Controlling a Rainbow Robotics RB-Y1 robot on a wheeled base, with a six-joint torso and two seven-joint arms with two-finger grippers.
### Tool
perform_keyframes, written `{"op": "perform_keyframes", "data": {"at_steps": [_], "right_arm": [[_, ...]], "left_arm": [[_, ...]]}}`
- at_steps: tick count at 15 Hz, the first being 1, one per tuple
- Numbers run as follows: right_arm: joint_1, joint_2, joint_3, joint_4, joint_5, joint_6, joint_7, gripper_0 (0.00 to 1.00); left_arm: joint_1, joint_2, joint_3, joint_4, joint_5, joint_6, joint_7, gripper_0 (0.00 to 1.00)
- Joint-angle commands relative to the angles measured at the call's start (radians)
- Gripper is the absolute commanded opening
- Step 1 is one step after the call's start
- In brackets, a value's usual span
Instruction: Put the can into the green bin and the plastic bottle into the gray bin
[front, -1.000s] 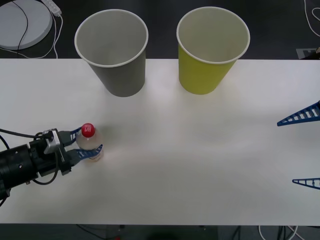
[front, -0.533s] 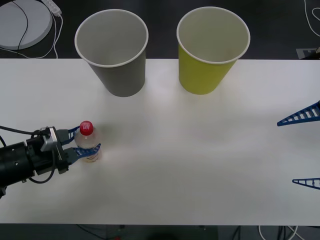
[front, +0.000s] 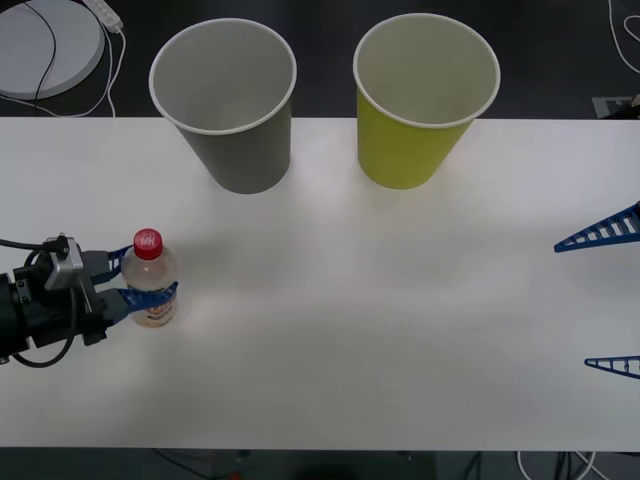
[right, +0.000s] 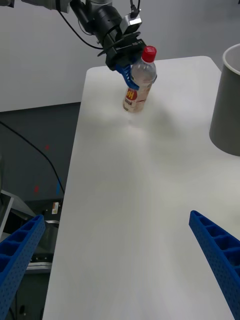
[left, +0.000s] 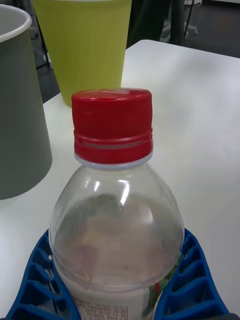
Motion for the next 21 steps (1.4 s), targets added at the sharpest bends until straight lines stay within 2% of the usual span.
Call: {"op": "perform_keyframes", "data": {"at_steps": [1, 4, 8, 13, 21], "right_arm": [[0.0, 0.0, 0.0, 0.0, 0.0, 0.0, 0.0, 1.0], [0.0, 0.0, 0.0, 0.0, 0.0, 0.0, 0.0, 1.0], [0.0, 0.0, 0.0, 0.0, 0.0, 0.0, 0.0, 1.0], [0.0, 0.0, 0.0, 0.0, 0.0, 0.0, 0.0, 1.0], [0.0, 0.0, 0.0, 0.0, 0.0, 0.0, 0.0, 1.0]], "left_arm": [[0.042, 0.049, 0.035, -0.068, 0.006, 0.011, 0.093, 0.0], [0.083, 0.106, 0.075, -0.119, 0.047, 0.012, 0.178, 0.0], [0.103, 0.202, 0.08, -0.119, 0.145, 0.034, 0.194, 0.0], [0.115, 0.326, 0.092, -0.12, 0.19, 0.077, 0.202, 0.0], [0.178, 0.429, 0.187, -0.12, 0.236, 0.127, 0.253, 0.0]]}}
